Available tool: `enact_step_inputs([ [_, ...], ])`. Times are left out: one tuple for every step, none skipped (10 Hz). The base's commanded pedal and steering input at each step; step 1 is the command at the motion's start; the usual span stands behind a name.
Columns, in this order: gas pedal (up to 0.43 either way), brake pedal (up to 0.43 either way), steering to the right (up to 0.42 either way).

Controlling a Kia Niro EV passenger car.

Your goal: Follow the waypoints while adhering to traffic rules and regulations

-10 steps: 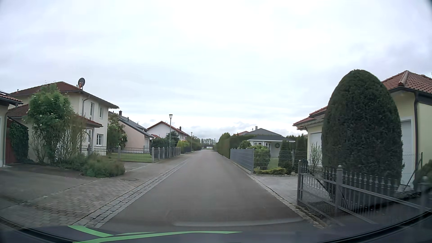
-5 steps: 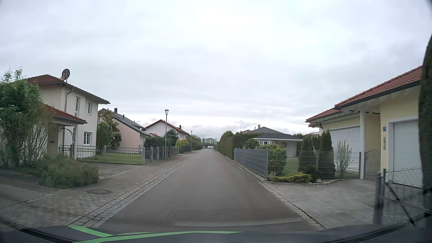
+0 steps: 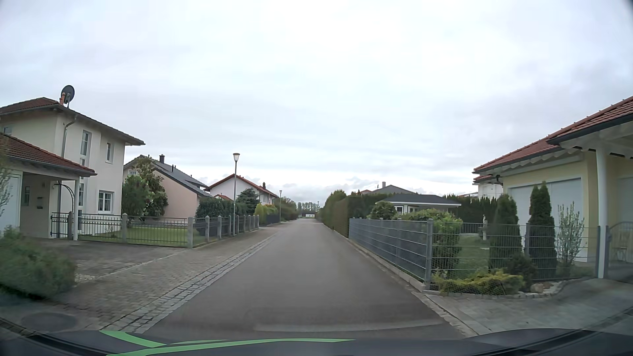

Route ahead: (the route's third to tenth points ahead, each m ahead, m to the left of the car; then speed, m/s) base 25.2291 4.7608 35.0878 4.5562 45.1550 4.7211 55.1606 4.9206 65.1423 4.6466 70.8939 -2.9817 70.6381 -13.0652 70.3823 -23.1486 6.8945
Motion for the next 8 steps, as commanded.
enact_step_inputs([
  [0.138,0.0,-0.005],
  [0.138,0.0,-0.005],
  [0.138,0.0,-0.005],
  [0.138,0.0,-0.005],
  [0.138,0.0,-0.004],
  [0.138,0.0,-0.003],
  [0.138,0.0,-0.002],
  [0.138,0.0,0.0],
])
